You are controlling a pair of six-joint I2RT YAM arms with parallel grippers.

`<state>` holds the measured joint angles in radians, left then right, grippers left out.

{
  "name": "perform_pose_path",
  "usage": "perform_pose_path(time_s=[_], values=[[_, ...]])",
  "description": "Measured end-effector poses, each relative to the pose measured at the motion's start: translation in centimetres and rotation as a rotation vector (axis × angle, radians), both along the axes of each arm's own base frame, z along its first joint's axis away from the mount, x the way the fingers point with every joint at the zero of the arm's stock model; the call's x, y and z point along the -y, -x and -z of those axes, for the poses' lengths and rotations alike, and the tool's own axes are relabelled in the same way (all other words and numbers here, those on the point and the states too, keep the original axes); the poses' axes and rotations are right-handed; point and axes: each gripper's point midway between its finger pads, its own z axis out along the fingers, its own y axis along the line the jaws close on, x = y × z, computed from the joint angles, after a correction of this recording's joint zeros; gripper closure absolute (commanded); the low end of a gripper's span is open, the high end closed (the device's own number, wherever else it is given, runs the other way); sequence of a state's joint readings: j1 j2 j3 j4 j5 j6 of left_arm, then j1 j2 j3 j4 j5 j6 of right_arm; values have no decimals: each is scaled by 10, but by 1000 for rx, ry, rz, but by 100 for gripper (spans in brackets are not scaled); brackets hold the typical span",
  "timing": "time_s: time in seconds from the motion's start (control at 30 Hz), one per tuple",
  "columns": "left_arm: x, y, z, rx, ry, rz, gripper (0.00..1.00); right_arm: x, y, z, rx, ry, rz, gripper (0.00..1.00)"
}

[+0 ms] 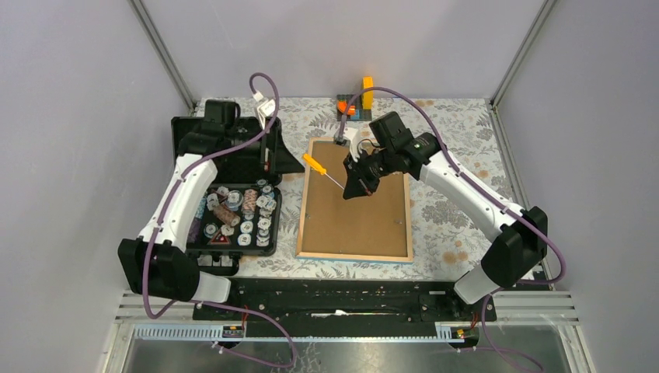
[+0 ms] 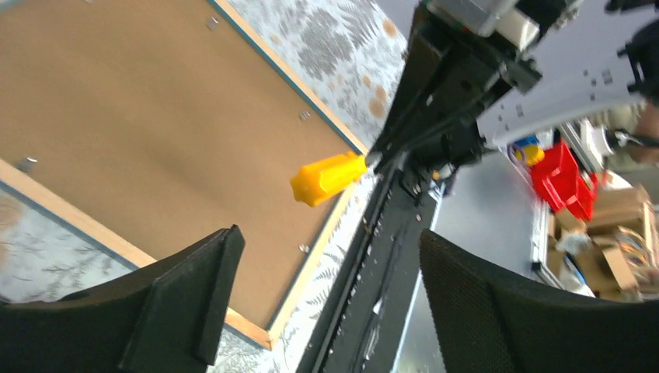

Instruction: Take the photo out of the frame

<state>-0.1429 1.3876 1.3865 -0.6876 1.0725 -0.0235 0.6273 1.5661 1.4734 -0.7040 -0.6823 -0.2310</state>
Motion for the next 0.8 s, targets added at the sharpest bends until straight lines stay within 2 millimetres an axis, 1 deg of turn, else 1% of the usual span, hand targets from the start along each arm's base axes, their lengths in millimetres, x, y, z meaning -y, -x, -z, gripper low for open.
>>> perform_pose_path(time_s=[0.07,0.1,0.23,0.3,0.37,0.57,0.67,0.8], values=[[3,15,11,-53,3,51,30,5,6,5,-5,18,-18,100],[5,23,17,-82,8,80,32,7,9,6,-7,23,-28,100],[17,51,40,-182,17,174,32,10,20,4,-24,14,-75,100],[21,61,47,-200,14,208,31,10,26,3,-40,4,-100,100],[24,67,51,-197,16,237,28,10,34,2,-64,-8,-129,100],[23,79,52,-122,34,285,27,12,59,4,-161,-44,-202,100],[26,85,46,-64,41,305,29,15,70,7,-207,-50,-226,100],[35,98,35,24,53,352,31,16,80,7,-232,-56,-260,100]])
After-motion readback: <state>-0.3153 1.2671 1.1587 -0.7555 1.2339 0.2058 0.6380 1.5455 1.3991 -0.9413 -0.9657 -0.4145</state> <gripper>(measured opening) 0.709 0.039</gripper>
